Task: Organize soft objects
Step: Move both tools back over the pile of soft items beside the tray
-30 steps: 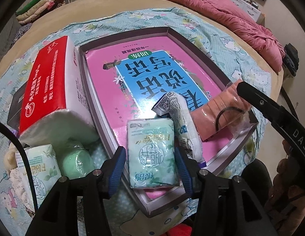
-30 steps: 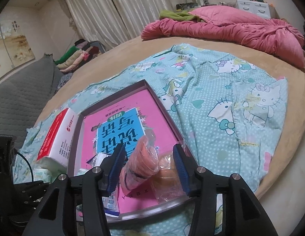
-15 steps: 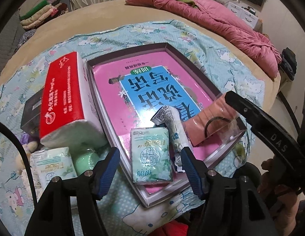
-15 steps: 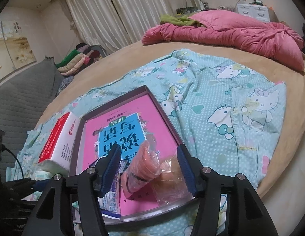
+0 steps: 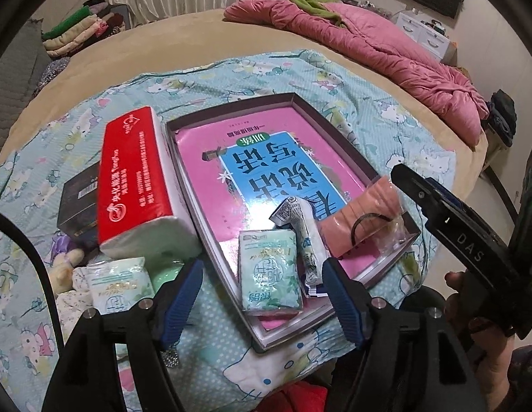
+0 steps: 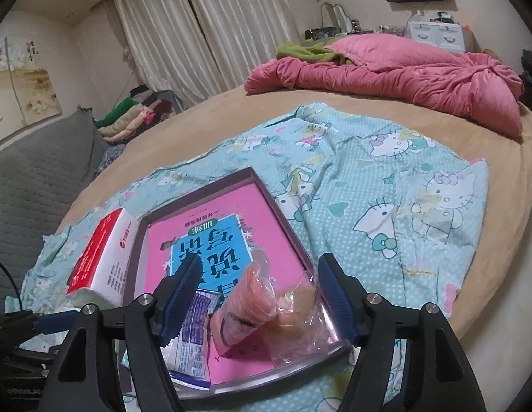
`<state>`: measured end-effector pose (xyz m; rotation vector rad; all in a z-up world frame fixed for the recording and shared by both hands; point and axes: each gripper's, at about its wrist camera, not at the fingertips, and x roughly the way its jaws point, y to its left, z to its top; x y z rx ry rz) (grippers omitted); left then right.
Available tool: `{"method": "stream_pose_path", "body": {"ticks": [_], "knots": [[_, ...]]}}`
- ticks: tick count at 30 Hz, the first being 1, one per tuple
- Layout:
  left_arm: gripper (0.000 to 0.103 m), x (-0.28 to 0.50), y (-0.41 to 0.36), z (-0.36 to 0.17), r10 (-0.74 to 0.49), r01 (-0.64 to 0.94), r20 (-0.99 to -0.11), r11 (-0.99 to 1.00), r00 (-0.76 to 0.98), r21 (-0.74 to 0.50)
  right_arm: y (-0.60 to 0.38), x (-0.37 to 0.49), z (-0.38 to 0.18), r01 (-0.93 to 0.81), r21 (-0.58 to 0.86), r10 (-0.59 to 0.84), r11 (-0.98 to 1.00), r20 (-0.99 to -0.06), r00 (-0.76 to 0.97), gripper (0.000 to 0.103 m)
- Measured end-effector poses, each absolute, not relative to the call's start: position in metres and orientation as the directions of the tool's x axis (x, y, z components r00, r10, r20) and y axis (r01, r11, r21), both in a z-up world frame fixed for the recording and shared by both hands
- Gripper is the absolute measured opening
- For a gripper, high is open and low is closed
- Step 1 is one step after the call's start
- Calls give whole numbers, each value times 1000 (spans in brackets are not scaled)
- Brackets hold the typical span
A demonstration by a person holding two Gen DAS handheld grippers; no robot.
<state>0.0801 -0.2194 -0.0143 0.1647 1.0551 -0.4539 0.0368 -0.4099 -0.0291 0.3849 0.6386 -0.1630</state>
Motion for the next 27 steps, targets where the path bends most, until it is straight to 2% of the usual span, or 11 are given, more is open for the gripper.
{"method": "stream_pose_path", "body": {"ticks": [27], "knots": [[78,68,-174,35,-260,353,-816,933,516,-74,-364,27,26,187,180,-61,966,-542,838,77]]}}
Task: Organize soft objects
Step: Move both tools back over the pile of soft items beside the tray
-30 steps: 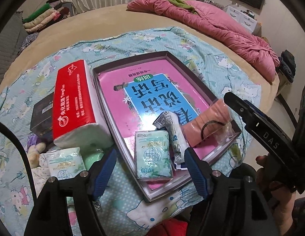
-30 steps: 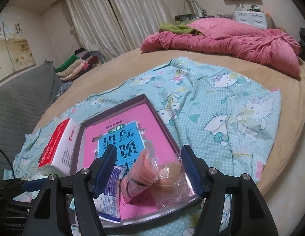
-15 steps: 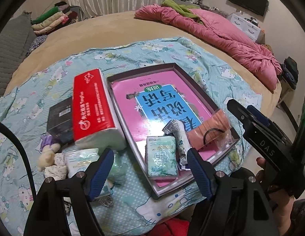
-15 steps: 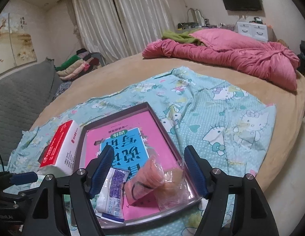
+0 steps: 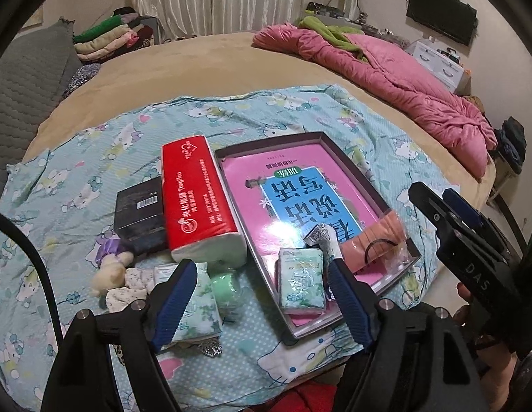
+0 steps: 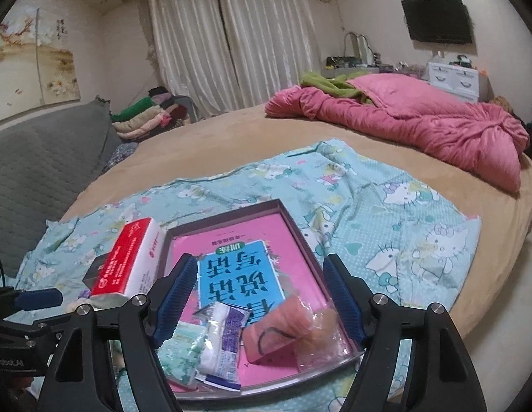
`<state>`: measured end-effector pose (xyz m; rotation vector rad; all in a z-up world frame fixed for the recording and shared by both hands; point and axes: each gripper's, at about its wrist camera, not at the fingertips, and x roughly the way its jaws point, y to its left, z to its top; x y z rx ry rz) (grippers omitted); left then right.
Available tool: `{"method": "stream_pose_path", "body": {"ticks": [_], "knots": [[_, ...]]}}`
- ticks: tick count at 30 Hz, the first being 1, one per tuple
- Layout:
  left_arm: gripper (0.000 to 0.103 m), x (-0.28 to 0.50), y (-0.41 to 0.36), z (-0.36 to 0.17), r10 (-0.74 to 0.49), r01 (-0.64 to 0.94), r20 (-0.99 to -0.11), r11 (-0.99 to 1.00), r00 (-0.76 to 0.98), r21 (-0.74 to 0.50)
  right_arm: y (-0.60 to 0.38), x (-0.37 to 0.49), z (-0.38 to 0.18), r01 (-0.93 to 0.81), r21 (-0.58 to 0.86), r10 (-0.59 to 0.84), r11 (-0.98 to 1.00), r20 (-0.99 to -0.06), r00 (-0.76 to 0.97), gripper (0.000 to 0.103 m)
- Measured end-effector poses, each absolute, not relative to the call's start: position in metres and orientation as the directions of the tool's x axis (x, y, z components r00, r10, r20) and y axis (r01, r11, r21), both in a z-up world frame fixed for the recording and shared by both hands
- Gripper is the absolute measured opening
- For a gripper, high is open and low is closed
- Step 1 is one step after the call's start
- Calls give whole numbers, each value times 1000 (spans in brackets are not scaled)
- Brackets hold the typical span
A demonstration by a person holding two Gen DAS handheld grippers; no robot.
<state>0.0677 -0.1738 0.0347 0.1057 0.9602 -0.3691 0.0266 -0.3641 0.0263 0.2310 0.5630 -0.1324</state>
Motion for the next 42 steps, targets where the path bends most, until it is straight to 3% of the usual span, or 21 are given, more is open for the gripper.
{"method": "stream_pose_path", "body": {"ticks": [42], "knots": [[79,69,5,58,-118,17,-794,991,596,-135,-280,17,66,-22,125,87,992,-540,837,78]]}}
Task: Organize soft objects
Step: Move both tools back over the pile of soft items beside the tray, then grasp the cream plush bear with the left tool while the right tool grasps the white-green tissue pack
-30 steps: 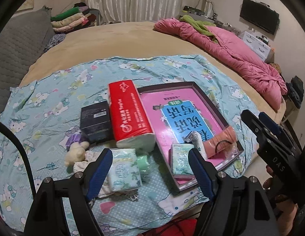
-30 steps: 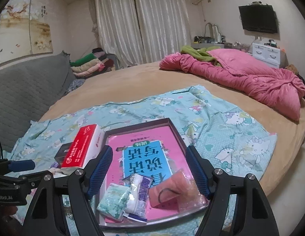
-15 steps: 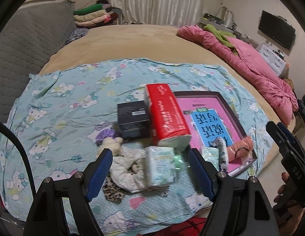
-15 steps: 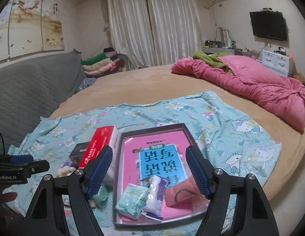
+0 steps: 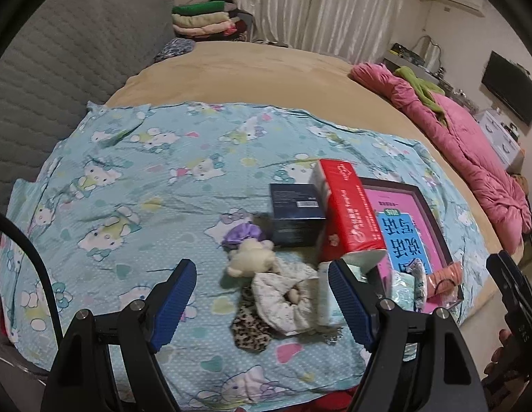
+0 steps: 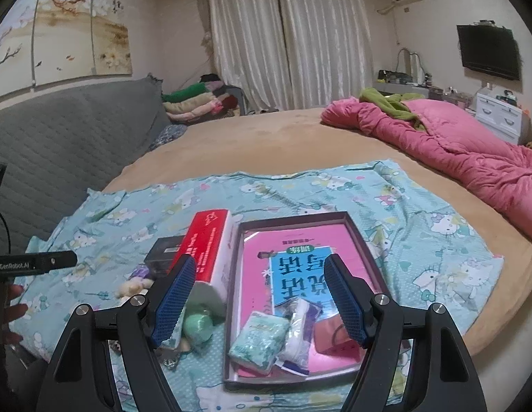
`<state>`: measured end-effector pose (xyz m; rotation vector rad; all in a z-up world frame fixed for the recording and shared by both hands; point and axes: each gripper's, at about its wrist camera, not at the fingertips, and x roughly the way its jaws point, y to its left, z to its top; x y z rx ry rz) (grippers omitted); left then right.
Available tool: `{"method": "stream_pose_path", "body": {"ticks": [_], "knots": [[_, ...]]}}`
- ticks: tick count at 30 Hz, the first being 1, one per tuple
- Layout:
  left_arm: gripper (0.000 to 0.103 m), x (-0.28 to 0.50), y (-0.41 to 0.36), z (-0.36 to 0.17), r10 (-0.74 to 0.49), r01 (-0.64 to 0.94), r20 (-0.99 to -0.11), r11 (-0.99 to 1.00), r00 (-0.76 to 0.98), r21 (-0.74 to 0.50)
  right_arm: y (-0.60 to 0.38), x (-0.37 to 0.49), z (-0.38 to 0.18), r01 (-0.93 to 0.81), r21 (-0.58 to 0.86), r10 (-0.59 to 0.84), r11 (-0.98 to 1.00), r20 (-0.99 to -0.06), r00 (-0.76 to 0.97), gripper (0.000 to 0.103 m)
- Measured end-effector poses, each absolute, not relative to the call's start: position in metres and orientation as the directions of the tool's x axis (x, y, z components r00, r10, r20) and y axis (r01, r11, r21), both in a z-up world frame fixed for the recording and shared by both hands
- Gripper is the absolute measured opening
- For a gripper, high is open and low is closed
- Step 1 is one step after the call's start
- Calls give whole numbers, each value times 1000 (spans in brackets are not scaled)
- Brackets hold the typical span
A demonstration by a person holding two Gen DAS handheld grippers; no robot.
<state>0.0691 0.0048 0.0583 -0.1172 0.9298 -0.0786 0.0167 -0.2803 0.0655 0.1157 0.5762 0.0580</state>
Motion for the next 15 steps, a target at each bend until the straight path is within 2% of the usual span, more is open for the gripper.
{"method": "stream_pose_path", "body": {"ticks": [9,15], "knots": [[79,65,32,41,-106,-24,-812,989,573,-146,-255,14,61,-82,104,126,991,-563,817,78],[79,65,43,21,-153,-35,-835,979,529,-201,-237,12,54,-122,77,144,990,-584,799,78]]}}
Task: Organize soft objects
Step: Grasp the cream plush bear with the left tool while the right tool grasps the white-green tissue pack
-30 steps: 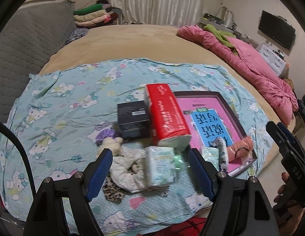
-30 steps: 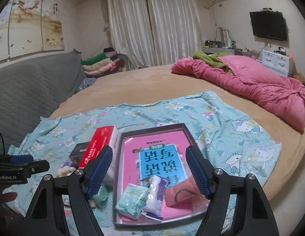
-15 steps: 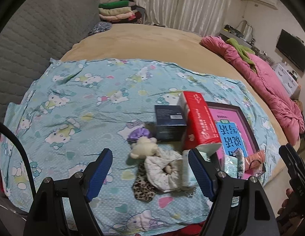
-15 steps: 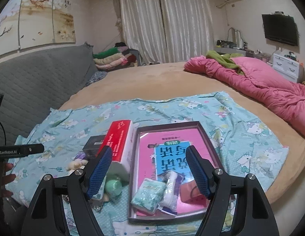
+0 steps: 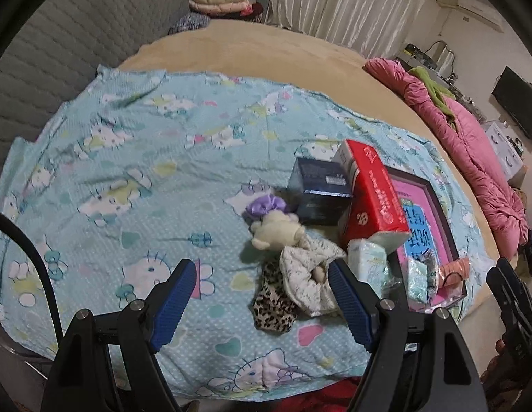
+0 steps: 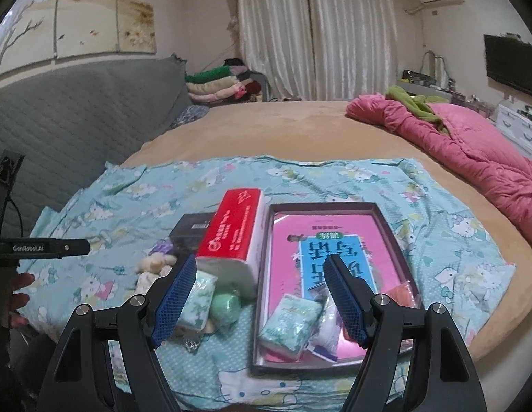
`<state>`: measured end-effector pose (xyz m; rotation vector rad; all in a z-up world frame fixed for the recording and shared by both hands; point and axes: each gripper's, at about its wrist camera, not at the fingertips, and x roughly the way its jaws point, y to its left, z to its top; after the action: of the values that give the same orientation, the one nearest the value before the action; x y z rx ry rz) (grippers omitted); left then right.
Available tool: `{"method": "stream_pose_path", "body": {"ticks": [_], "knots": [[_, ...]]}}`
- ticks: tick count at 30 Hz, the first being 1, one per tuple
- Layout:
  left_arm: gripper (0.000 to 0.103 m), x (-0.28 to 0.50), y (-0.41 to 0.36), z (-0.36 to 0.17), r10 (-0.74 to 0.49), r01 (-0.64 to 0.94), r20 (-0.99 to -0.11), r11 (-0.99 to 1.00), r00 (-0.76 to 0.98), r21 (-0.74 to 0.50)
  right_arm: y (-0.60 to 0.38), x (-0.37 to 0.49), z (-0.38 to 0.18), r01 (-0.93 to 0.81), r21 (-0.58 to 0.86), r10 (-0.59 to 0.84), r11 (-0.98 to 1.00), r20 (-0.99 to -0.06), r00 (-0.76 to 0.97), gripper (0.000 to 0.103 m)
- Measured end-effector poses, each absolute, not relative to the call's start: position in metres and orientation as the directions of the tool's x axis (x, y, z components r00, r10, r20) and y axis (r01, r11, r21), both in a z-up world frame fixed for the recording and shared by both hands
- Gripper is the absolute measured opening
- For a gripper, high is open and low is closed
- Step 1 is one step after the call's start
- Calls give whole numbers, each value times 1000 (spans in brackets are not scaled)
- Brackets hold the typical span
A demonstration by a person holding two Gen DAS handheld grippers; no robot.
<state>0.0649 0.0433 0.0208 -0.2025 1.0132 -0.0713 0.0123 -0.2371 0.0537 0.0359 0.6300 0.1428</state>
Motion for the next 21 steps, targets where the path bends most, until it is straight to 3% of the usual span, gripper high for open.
{"method": "stream_pose_path", "body": {"ticks": [21], "knots": [[79,80,42,-31,-182,-19,-850,975,494,-220,-194,33,-1,-217,87,214,972,-701,680,78]]}}
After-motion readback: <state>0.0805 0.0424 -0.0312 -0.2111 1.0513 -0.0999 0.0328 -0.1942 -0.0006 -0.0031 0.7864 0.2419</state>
